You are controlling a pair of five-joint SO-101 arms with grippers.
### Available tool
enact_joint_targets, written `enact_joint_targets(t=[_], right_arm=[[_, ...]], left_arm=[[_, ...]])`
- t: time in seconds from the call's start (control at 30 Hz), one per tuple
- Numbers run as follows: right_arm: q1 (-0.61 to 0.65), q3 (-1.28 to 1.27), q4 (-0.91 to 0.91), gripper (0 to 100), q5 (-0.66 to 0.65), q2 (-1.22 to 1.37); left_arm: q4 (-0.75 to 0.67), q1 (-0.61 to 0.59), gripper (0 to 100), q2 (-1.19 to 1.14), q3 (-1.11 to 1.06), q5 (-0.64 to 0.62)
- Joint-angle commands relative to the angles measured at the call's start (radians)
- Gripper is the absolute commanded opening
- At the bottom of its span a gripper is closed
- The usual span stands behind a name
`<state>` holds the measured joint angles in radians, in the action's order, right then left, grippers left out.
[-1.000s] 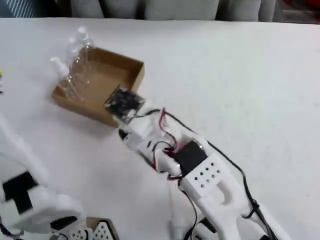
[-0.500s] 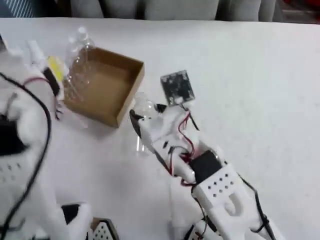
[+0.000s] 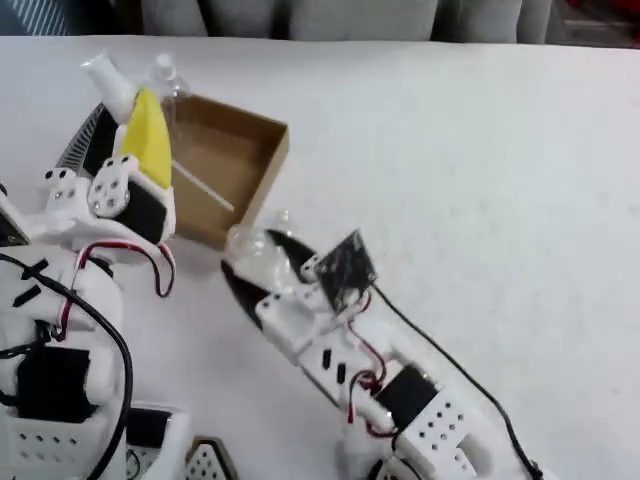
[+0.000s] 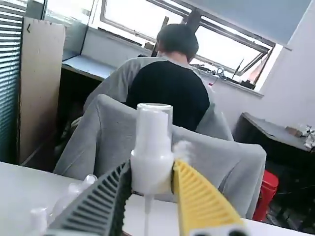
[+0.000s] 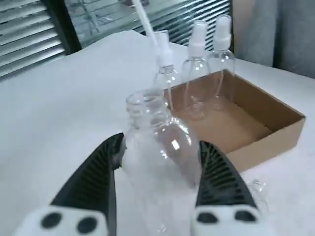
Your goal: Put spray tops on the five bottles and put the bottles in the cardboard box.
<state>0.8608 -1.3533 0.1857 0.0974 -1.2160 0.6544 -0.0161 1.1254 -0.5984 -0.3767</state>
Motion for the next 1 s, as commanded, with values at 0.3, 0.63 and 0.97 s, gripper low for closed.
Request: enact_joint_targets(t=[0.3,0.63,0.97], right_arm=[[0.027,0.006,-0.024,1.7,-0.018,-0.024],[0.025,0.006,-0.024,1.7,-0.018,-0.024],[0.027,0.006,-0.022,1.7,-0.018,-0.024]], left_arm=[[0.354,0.054,2,-0.225,0.448,0.192],[0.43,0.127,2,-0.173,0.439,0.193],[0.258,0.12,2,-0.111,0.222,0.193]])
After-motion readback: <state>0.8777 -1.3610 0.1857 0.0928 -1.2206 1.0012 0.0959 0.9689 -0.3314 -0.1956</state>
